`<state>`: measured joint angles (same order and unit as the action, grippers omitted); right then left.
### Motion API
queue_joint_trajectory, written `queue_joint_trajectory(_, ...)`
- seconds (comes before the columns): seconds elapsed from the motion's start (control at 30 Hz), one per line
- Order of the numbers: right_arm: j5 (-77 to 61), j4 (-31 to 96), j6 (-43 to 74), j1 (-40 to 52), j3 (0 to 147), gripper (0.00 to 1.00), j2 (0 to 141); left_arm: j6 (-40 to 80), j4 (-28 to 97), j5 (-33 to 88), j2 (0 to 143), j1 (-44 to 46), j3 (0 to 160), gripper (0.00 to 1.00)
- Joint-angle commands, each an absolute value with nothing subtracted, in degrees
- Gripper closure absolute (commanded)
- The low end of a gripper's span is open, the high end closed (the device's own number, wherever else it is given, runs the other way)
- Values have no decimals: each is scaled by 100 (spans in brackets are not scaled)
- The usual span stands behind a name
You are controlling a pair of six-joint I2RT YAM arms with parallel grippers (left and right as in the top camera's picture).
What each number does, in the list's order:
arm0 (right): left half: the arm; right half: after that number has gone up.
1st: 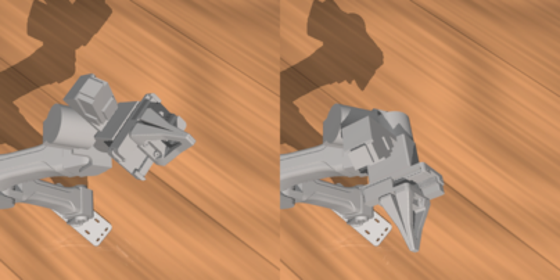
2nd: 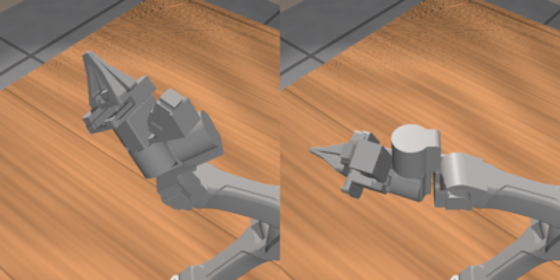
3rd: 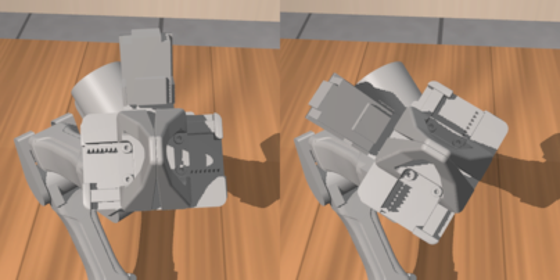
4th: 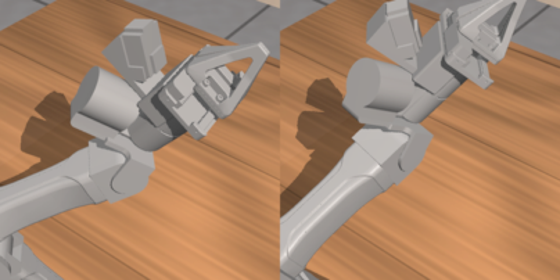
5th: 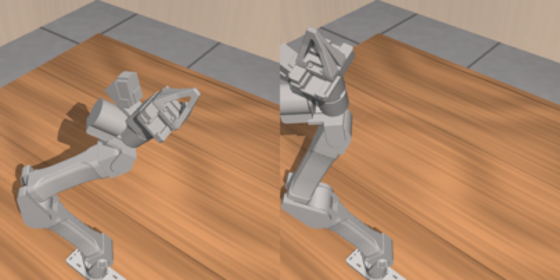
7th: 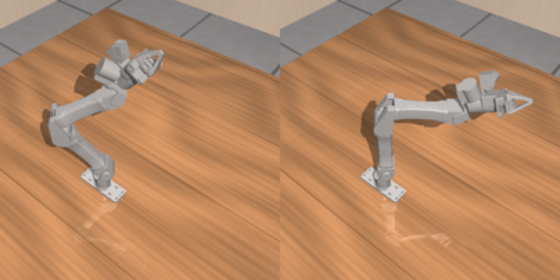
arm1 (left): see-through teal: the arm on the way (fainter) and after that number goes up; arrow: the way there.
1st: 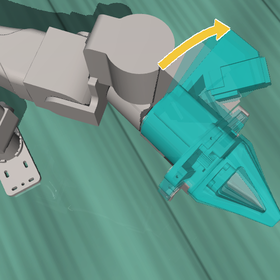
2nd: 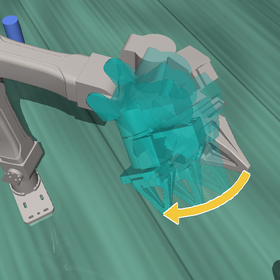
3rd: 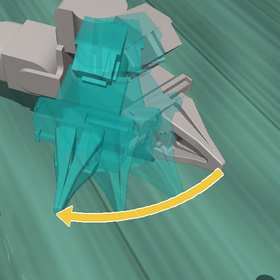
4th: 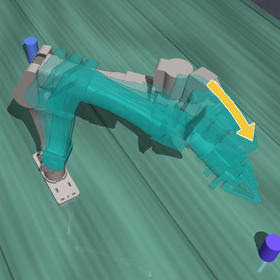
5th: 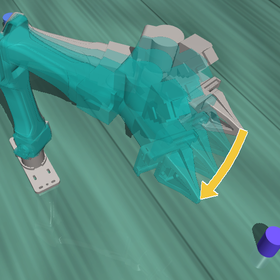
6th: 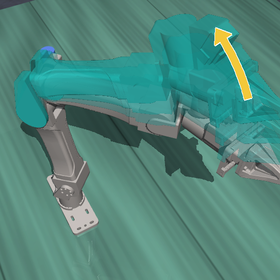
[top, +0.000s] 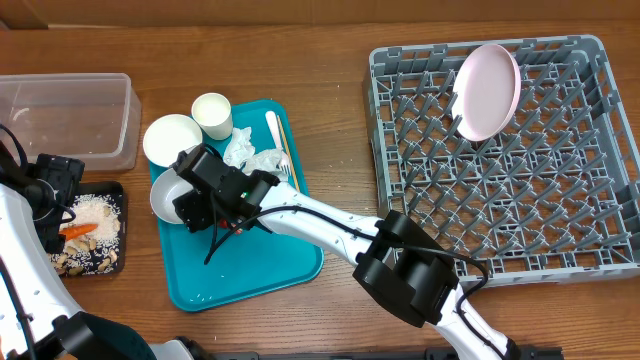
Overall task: Sort waste into correct bins and load items into the dishwasher rack
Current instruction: 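Lower the right gripper onto the front white bowl's rim, then close the right gripper on the white bowl rim and lift it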
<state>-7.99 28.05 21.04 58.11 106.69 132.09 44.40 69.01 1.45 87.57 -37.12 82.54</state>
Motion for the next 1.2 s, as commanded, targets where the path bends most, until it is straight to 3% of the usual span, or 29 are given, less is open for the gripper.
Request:
queue_joint_trajectory(0.0, -377, 2777, 2257, 5789, 10672, 30, 13292, 4329, 6893, 91, 8785, -3710, 8265, 0)
queue_joint_trajectory(0.33, -150, 2821, 2410, 5778, 10720, 30, 13299, 4329, 6893, 89, 8785, -3710, 8265, 0)
queue_joint_trajectory(1.17, 263, 4294, 2235, 5671, 11891, 25, 13290, 4329, 6893, 89, 8785, -3710, 8265, 0)
